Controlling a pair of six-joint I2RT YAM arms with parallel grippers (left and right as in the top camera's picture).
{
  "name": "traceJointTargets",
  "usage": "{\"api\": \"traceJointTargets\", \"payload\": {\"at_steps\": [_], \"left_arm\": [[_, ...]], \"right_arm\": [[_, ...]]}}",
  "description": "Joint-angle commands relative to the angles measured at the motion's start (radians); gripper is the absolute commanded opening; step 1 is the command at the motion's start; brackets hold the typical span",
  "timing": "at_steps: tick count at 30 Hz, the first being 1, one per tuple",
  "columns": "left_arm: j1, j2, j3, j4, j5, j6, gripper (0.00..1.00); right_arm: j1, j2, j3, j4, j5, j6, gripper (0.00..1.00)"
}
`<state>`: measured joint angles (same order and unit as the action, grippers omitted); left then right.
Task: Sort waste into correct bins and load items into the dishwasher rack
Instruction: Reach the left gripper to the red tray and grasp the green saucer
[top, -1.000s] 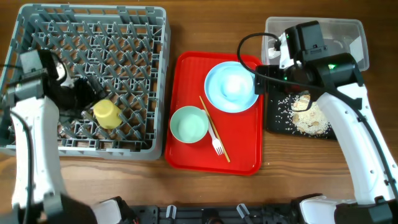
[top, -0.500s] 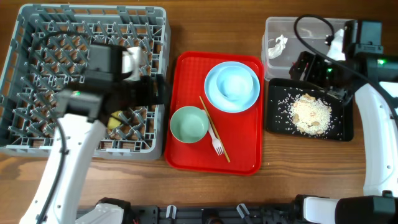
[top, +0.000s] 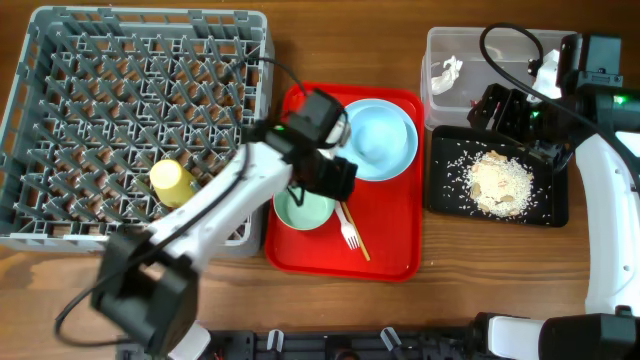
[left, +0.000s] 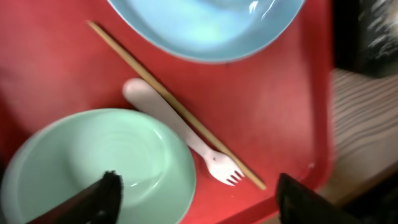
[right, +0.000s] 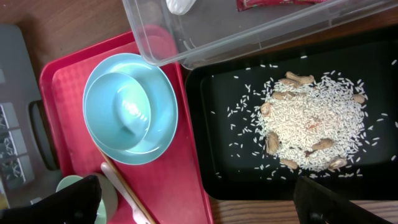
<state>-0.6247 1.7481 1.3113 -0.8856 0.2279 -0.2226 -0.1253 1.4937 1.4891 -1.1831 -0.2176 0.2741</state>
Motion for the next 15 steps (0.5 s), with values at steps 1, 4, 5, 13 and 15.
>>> {"api": "traceJointTargets", "payload": {"at_steps": [1,4,5,13,15], "left_arm": [[-0.034,0.113,0.009,-0.005,-0.020,0.006,0.68],[-0.043,0.167,0.009,-0.010,-0.020,0.006,0.56],[-0.043,0.176,0.009,-0.010,-0.020,0.006,0.53],[-0.040,0.178,0.009,-0.008,-0.021,0.006,0.06],[-0.040,0.177,0.009,-0.008,-0.021,0.006,0.04]], "right_arm": [[-0.003,-0.011,0.003,-0.005,-0.017,-0.012,1.00],[-0.003,-0.011,0.003,-0.008,-0.017,-0.012,1.00],[-0.003,-0.011,0.003,-0.008,-0.017,-0.012,1.00],[-0.003,-0.011,0.003,-0.012,-0.017,-0.011,1.00],[-0.003,-0.011,0.003,-0.016,-0.017,-0.010,1.00]]}}
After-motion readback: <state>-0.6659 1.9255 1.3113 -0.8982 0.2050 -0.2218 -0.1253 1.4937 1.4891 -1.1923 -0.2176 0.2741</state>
